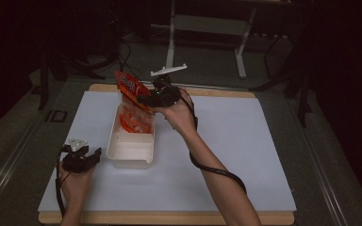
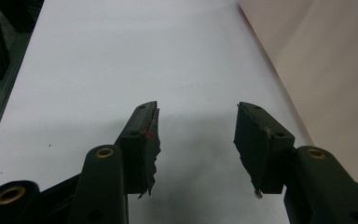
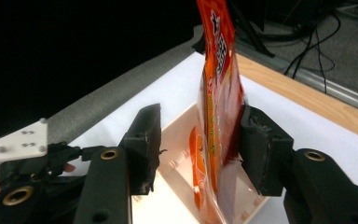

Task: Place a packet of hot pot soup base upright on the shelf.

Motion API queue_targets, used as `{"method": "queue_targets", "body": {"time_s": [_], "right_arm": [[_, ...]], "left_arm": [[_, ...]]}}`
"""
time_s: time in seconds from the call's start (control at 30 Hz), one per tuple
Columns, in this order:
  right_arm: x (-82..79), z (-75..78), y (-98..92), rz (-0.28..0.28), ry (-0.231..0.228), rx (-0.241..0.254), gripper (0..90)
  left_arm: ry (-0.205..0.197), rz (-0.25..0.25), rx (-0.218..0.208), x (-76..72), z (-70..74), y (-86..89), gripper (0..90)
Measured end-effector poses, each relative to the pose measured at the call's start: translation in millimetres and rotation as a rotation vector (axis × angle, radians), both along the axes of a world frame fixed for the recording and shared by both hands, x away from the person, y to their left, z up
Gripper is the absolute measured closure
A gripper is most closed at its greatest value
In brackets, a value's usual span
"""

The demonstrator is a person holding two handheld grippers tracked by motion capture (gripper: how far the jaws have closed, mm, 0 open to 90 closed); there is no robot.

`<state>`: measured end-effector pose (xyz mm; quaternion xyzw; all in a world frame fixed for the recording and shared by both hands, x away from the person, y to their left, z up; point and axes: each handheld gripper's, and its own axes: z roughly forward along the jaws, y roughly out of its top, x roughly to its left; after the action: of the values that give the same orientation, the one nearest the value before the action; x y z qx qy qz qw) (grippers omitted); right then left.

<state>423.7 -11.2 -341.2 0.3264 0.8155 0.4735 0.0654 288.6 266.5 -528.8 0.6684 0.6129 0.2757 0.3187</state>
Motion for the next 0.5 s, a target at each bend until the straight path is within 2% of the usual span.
{"method": "queue_targets", "body": {"time_s": [0.27, 0.5], "right_arm": [[-14.8, 9.3, -31.0, -0.001, -0.031, 0.048, 51.1], [-22.3, 1.6, -56.1, -0.015, -0.038, 0.044, 53.2]], "left_arm": [[-0.001, 0.001, 0.000, -0.3, 0.1, -0.2, 49.9], [-0.001, 0.001, 0.002, -0.2, 0.0, -1.0, 49.9]]}}
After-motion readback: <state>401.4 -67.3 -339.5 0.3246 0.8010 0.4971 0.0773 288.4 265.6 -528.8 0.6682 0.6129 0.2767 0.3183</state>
